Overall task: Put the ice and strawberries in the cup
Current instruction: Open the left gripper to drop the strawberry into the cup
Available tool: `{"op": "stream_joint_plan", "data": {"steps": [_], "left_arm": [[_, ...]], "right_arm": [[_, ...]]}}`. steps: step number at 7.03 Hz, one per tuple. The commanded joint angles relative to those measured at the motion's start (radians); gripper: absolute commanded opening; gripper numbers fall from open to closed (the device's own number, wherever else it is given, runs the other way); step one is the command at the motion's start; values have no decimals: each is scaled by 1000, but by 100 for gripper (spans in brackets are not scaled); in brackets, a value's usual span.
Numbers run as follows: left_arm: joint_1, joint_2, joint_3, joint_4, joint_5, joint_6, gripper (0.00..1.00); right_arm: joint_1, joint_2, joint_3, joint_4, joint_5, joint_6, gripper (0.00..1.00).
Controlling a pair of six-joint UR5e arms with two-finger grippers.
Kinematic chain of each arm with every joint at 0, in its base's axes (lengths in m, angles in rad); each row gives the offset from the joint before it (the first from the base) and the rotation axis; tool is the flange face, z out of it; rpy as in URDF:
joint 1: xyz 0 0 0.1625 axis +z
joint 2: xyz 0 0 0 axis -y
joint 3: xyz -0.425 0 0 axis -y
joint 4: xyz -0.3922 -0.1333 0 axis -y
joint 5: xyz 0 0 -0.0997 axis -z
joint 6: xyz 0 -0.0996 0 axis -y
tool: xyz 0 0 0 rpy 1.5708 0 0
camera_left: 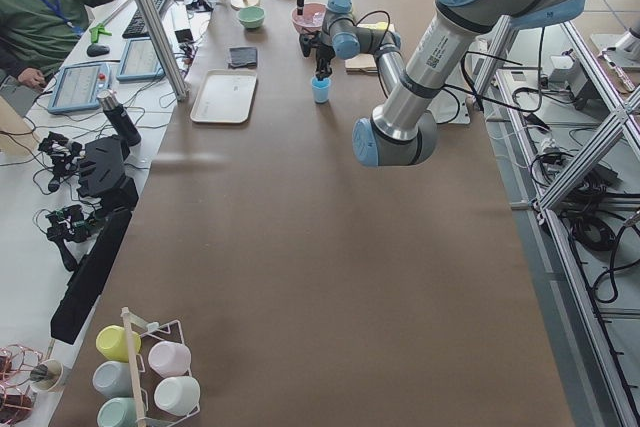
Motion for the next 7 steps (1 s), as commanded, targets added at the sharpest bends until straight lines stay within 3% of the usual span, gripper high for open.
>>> {"op": "stream_joint_plan", "data": {"steps": [1,2,4,5,7], "left_arm": [[9,2,14,-4,22,4,67],[10,3,5,-2,24,4,97],[6,9,-58,12,22,5,97],[-14,72,-163,57,18,16,97],[-180,145,-306,259,-35,288,97]], "right_arm": [[0,-1,0,0,-1,0,100],[0,-1,1,0,2,0,100],[6,5,1,-2,11,-2,100],[39,-4,14,-12,26,-12,100],[110,-82,15,-14,57,-108,100]]}}
